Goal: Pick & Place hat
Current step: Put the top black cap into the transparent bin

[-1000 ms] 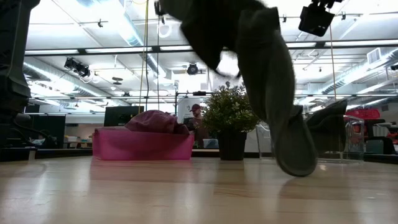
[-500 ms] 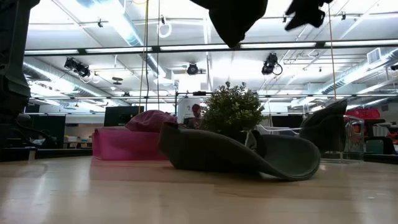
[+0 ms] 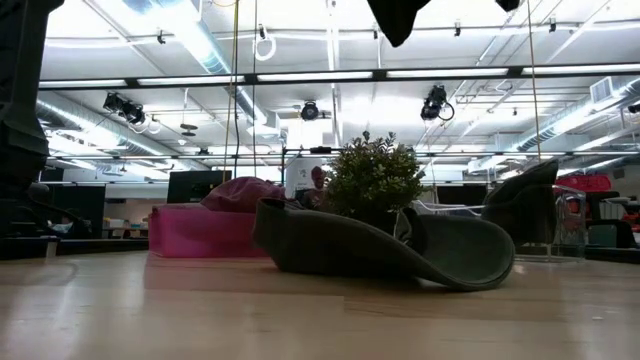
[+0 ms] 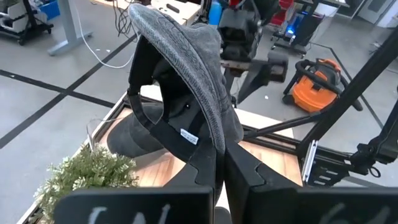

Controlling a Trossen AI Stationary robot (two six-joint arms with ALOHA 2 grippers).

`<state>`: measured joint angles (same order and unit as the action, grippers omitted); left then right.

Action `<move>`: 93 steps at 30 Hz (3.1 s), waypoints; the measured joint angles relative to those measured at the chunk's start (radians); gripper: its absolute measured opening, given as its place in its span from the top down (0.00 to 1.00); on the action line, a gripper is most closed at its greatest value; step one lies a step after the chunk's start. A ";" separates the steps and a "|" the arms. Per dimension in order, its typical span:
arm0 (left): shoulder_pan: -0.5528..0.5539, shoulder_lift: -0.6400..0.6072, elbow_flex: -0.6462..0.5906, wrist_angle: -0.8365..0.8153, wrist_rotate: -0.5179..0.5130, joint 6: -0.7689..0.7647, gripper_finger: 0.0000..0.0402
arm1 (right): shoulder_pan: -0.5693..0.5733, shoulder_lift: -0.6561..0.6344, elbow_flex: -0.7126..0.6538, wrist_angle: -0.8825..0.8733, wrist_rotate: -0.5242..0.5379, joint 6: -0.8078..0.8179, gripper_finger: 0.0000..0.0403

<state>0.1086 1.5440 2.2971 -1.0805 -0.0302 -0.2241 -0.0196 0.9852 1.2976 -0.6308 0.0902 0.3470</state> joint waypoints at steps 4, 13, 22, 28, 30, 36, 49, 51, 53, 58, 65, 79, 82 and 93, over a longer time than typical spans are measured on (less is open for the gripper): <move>-0.002 0.000 0.000 0.012 -0.001 0.013 0.97 | 0.002 -0.016 0.000 0.105 -0.030 0.011 0.08; -0.002 0.007 0.000 0.108 0.059 0.087 0.97 | -0.046 0.023 0.000 0.300 -0.028 0.064 0.05; -0.002 0.008 -0.001 0.104 -0.039 0.177 0.97 | -0.078 0.067 0.000 0.581 -0.199 0.162 0.10; 0.030 0.014 -0.001 0.141 -0.052 0.249 0.97 | -0.103 0.108 0.000 0.605 -0.253 0.268 0.31; 0.046 0.016 -0.001 0.147 -0.019 0.269 0.97 | -0.115 0.121 0.000 0.620 -0.256 0.274 0.40; 0.089 0.023 0.000 0.112 -0.003 0.295 0.95 | -0.125 0.127 0.000 0.713 -0.278 0.273 0.87; 0.112 0.046 0.000 0.056 -0.186 0.282 0.76 | -0.122 0.115 -0.001 0.771 -0.368 0.347 0.96; 0.112 0.048 -0.001 0.022 -0.269 0.281 0.70 | -0.122 0.100 -0.001 0.778 -0.369 0.352 0.96; 0.111 0.054 0.000 0.001 -0.323 0.270 0.63 | -0.122 0.085 -0.001 0.776 -0.365 0.353 0.96; 0.113 0.061 -0.001 -0.035 -0.351 0.206 0.49 | -0.125 0.016 -0.001 0.688 -0.227 0.324 0.96; 0.106 0.082 0.000 -0.042 -0.342 0.156 0.44 | -0.183 -0.083 0.000 0.436 -0.001 0.262 0.96; 0.032 0.178 -0.001 -0.046 -0.324 0.158 0.54 | -0.464 -0.057 0.000 0.050 -0.050 -0.085 0.96; 0.004 0.178 -0.001 -0.055 -0.324 0.152 0.55 | -0.499 -0.039 0.000 -0.002 -0.057 -0.148 0.96; -0.064 0.188 -0.001 -0.044 -0.343 0.130 0.56 | -0.637 -0.004 -0.174 0.088 -0.163 -0.160 0.96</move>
<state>0.0450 1.7324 2.2963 -1.1250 -0.3734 -0.0937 -0.6566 0.9813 1.1241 -0.5427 -0.0724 0.1867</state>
